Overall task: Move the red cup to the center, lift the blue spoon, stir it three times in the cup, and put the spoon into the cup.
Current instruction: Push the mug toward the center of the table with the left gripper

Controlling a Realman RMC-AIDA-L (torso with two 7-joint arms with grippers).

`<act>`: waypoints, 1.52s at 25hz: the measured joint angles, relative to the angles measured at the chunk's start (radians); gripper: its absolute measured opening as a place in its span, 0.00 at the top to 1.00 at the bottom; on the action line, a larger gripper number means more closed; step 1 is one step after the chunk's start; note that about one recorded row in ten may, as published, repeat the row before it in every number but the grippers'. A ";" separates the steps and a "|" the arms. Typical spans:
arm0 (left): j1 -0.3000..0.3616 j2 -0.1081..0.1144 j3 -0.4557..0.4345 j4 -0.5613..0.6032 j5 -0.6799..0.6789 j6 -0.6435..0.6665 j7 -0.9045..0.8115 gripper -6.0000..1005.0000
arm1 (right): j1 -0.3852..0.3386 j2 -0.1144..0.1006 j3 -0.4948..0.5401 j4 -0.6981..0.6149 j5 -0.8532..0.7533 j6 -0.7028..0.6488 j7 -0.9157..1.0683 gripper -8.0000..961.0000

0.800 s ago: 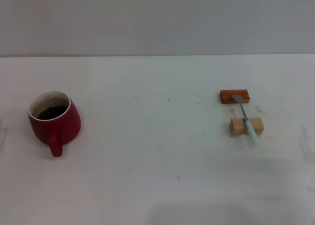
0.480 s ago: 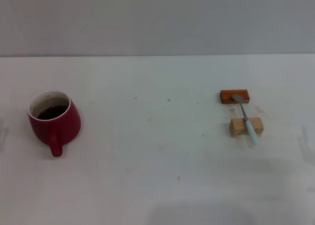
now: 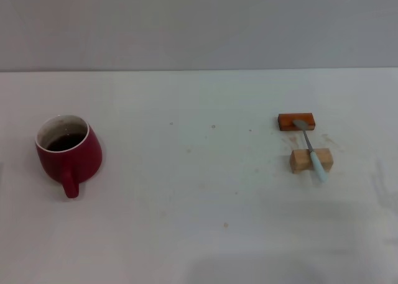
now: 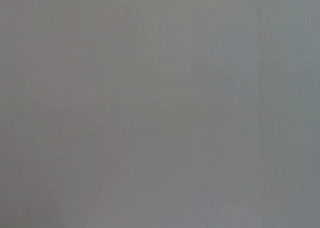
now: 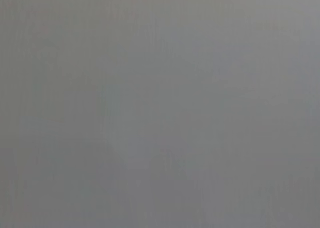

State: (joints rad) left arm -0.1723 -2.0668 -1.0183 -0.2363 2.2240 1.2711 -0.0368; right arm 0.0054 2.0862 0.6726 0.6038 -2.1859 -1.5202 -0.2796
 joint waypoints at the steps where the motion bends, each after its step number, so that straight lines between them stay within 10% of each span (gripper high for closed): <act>1: -0.002 0.000 0.000 0.007 0.001 0.000 0.001 0.22 | 0.000 0.000 0.000 0.000 0.000 0.000 0.000 0.24; 5: -0.014 0.001 -0.001 0.022 0.000 -0.003 0.011 0.23 | -0.004 0.000 -0.001 -0.001 0.000 -0.019 0.000 0.24; 23: -0.124 0.005 0.024 0.089 0.011 -0.099 0.214 1.00 | 0.001 -0.001 -0.001 -0.002 0.004 -0.023 0.000 0.24; 38: -0.176 0.007 0.151 0.098 0.011 -0.161 0.477 0.99 | 0.005 -0.003 -0.001 -0.009 0.005 -0.024 0.000 0.24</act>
State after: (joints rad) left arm -0.3484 -2.0601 -0.8675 -0.1381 2.2354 1.1103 0.4406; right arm 0.0102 2.0831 0.6719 0.5949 -2.1812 -1.5443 -0.2791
